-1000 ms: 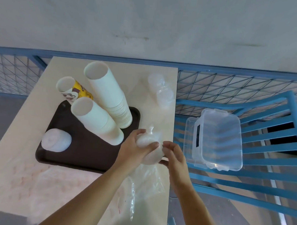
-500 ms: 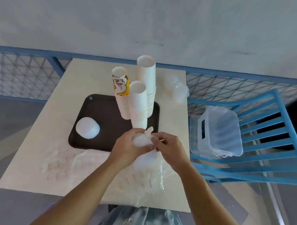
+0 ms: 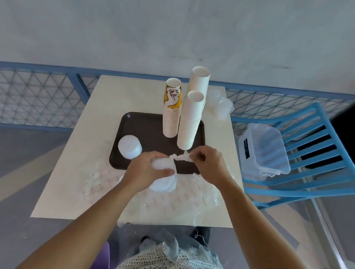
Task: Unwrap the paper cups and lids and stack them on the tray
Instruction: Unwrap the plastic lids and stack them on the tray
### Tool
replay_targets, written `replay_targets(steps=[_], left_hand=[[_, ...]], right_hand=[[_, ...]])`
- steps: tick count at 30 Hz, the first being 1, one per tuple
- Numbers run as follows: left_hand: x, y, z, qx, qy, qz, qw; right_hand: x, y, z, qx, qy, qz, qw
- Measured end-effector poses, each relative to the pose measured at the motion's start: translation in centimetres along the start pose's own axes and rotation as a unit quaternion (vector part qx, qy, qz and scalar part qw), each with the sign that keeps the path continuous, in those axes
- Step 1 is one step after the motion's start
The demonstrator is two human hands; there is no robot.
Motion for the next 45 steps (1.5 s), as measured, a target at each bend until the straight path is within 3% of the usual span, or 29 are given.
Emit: replay_targets(steps=[5, 8, 11, 15, 19, 20, 22, 23, 25, 28, 30, 33, 37, 41, 45], left_hand=[[0.9, 0.0, 0.1, 0.044, 0.036, 0.008, 0.998], [1.7, 0.0, -0.2, 0.082, 0.028, -0.011, 0.996], [2.9, 0.0, -0.8, 0.104, 0.008, -0.027, 0.994], [3.0, -0.1, -0.9, 0.108, -0.002, -0.025, 0.994], [2.1, 0.0, -0.6, 0.091, -0.013, -0.024, 0.995], [1.9, 0.1, -0.6, 0.085, -0.019, -0.025, 0.996], [1.5, 0.2, -0.6, 0.067, -0.042, -0.031, 0.996], [1.4, 0.3, -0.5, 0.062, -0.051, -0.033, 0.996], [1.0, 0.3, -0.4, 0.064, -0.062, -0.034, 0.995], [0.4, 0.3, -0.2, 0.093, -0.065, -0.029, 0.993], [0.2, 0.2, 0.0, 0.123, -0.061, -0.030, 0.990], [0.1, 0.0, 0.1, 0.151, -0.059, -0.025, 0.986], [0.5, 0.0, 0.1, 0.149, -0.056, -0.027, 0.987], [0.0, 0.8, 0.3, 0.138, -0.043, -0.022, 0.989], [0.2, 1.0, 0.0, 0.134, -0.060, -0.035, 0.989]], right_hand=[[0.6, 0.7, 0.1, -0.004, -0.063, -0.055, 0.997], [-0.3, 1.4, -0.5, -0.037, -0.081, -0.036, 0.995], [-2.3, 2.5, -2.9, -0.119, -0.060, 0.040, 0.990], [-4.1, 1.9, -2.5, -0.137, 0.011, 0.129, 0.982], [-4.1, -0.3, -0.9, -0.167, 0.101, 0.290, 0.937], [-4.1, -1.2, 0.0, -0.135, 0.161, 0.353, 0.912], [-3.0, -4.1, 2.4, 0.033, 0.224, 0.455, 0.861], [-2.2, -5.4, 3.6, 0.121, 0.232, 0.463, 0.847], [-1.2, -6.5, 5.6, 0.190, 0.247, 0.411, 0.857], [0.3, -4.9, 5.7, 0.098, 0.317, 0.288, 0.898], [1.2, -3.8, 5.3, 0.111, 0.342, 0.236, 0.903], [1.6, -3.3, 5.3, 0.135, 0.320, 0.214, 0.913], [1.8, -2.7, 5.0, 0.091, 0.307, 0.187, 0.929], [0.9, -1.1, 3.3, -0.025, 0.183, 0.142, 0.972], [-0.1, -0.6, 2.1, -0.114, 0.193, 0.194, 0.955]])
Point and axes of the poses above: each hand's wrist, its own y-axis towards the middle knuckle, its own z-axis out of the palm, x = y × z, the point moved 5 cm from there along y, towards the middle knuckle, and after that the axes turned 13 degrees about -x, right-handed, at the moved point
